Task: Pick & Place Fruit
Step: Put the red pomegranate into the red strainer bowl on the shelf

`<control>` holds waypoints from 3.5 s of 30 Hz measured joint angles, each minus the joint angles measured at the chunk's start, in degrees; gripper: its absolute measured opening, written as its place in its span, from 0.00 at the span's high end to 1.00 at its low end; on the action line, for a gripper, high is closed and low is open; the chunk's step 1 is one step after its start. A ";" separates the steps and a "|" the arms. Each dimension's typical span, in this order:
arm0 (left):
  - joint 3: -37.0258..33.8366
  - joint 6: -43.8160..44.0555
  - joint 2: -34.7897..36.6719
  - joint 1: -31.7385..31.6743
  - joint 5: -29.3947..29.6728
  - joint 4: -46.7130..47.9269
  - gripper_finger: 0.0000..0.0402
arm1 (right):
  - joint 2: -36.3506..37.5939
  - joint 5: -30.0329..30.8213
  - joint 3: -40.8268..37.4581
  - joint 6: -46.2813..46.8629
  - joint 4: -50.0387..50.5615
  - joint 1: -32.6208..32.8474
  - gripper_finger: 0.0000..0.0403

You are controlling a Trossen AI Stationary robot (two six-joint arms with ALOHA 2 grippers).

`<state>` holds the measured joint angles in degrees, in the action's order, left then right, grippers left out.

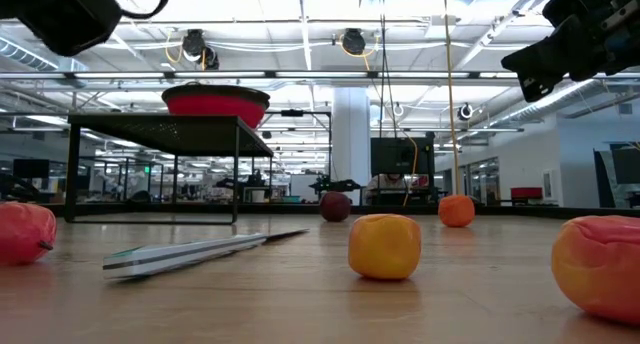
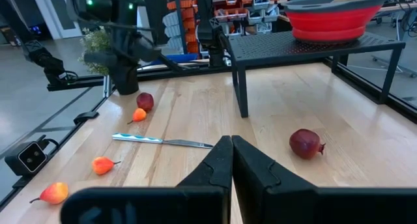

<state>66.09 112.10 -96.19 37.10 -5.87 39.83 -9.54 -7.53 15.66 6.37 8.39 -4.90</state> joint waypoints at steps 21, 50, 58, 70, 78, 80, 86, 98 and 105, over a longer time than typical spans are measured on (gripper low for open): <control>0.01 -1.90 0.22 0.16 1.92 8.83 0.97 | 0.00 0.00 0.00 0.00 0.01 -0.01 1.00; 0.01 -6.94 0.22 0.19 4.50 8.04 0.14 | 0.00 0.00 0.00 0.00 0.02 0.00 1.00; 0.01 -28.82 0.22 2.08 4.81 7.99 0.13 | 0.00 0.00 0.00 0.00 0.01 -0.01 1.00; 0.01 -57.47 0.22 3.07 12.02 10.67 0.13 | 0.00 0.00 0.00 0.00 0.01 -0.01 1.00; 0.01 -71.59 0.18 3.07 13.46 7.89 0.13 | 0.00 0.00 0.00 0.00 0.02 0.00 1.00; 0.01 -72.64 0.04 3.07 13.44 7.74 0.13 | 0.00 0.00 0.00 0.00 0.01 0.01 1.00; -0.71 -74.62 -2.58 3.00 12.39 6.46 0.13 | -0.02 0.00 0.00 0.00 0.02 0.00 1.00; -0.75 -74.54 -9.70 2.72 9.87 6.39 0.13 | -0.02 0.00 0.00 0.00 0.03 0.01 1.00; -0.75 -74.93 -9.63 2.72 9.24 6.39 0.13 | 0.00 0.00 0.00 0.00 0.01 -0.01 1.00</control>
<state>65.34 37.17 -105.82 39.81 3.38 46.22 -9.54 -7.53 15.66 6.37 8.41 -4.91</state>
